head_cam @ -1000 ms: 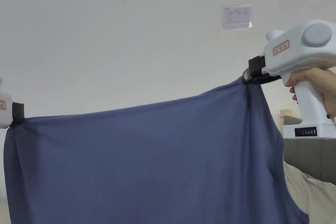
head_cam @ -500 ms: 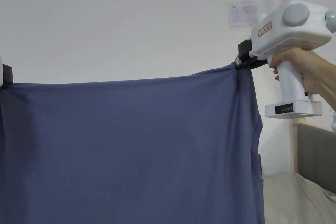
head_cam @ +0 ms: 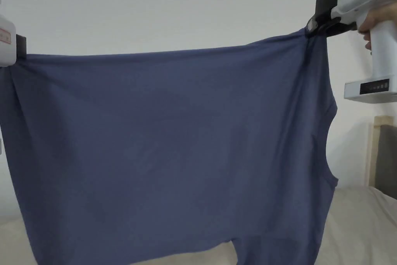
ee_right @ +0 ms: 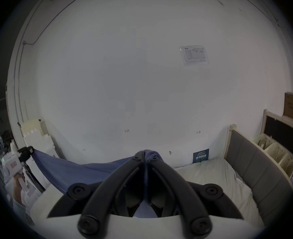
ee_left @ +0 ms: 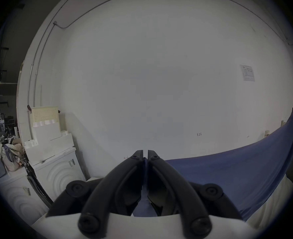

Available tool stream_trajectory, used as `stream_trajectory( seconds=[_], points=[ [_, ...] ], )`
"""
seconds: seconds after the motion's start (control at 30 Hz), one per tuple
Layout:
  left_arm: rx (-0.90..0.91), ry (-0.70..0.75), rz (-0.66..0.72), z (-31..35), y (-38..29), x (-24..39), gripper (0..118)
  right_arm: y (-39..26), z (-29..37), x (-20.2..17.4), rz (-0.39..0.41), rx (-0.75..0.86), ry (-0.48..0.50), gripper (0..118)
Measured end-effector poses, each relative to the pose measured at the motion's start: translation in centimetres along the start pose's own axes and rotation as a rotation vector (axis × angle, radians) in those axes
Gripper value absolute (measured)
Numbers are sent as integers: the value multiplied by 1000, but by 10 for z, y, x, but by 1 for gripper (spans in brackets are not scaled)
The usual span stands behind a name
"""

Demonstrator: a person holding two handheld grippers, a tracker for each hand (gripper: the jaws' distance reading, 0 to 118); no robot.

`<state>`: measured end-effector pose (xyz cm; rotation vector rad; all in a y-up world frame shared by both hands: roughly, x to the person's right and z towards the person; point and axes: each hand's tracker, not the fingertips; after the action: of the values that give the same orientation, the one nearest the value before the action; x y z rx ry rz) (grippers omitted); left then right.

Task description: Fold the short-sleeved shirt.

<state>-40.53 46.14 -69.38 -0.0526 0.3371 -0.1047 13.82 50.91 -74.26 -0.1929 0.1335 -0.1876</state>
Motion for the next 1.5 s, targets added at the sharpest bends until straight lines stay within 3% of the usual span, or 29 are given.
stream_trajectory(
  seconds=[0.1, 0.23, 0.33, 0.47, 0.53, 0.57, 0.63, 0.73, 0.87, 0.97, 1.13, 1.33, 1.43, 1.5],
  points=[
    [2, -22, -4, -9, -18, -4, 5, -18, -5, 3, 45, -41, -34, 3],
    [-88, -70, 84, -8, -74, -2, 5, -75, -16, 18, -28, -133, -13, 3],
    [-155, -71, 86, -5, -136, 3, 5, -137, -27, 25, 6, -238, -7, 3],
    [-316, -120, 59, 12, -229, 3, 5, -230, -41, 44, -25, -418, -32, 3],
    [-376, -133, 115, 26, -279, 2, 5, -278, -39, 59, -81, -444, 4, 3],
    [-405, -142, 109, 31, -298, 4, 5, -299, -33, 65, -110, -481, 48, 3],
    [-530, -190, 32, 52, -354, 2, 5, -349, -16, 80, -180, -547, 28, 3],
    [-672, -228, -54, 91, -408, 4, 5, -407, 31, 90, -145, -587, 66, 3],
    [-724, -234, 149, 145, -445, -8, 5, -462, 91, 90, -199, -671, 73, 3],
    [-748, -217, 57, 176, -463, -16, 5, -494, 132, 101, -374, -670, 49, 3],
    [-774, -152, 219, 238, -465, -42, 5, -523, 184, 124, -271, -670, 41, 3],
    [-757, -163, 183, 309, -472, -70, 5, -534, 260, 115, -268, -665, 69, 3],
    [-771, -154, 189, 343, -481, -76, 5, -545, 288, 120, -283, -670, 33, 3],
    [-780, -158, 173, 365, -488, -80, 5, -553, 309, 122, -255, -693, 44, 3]
  ],
)
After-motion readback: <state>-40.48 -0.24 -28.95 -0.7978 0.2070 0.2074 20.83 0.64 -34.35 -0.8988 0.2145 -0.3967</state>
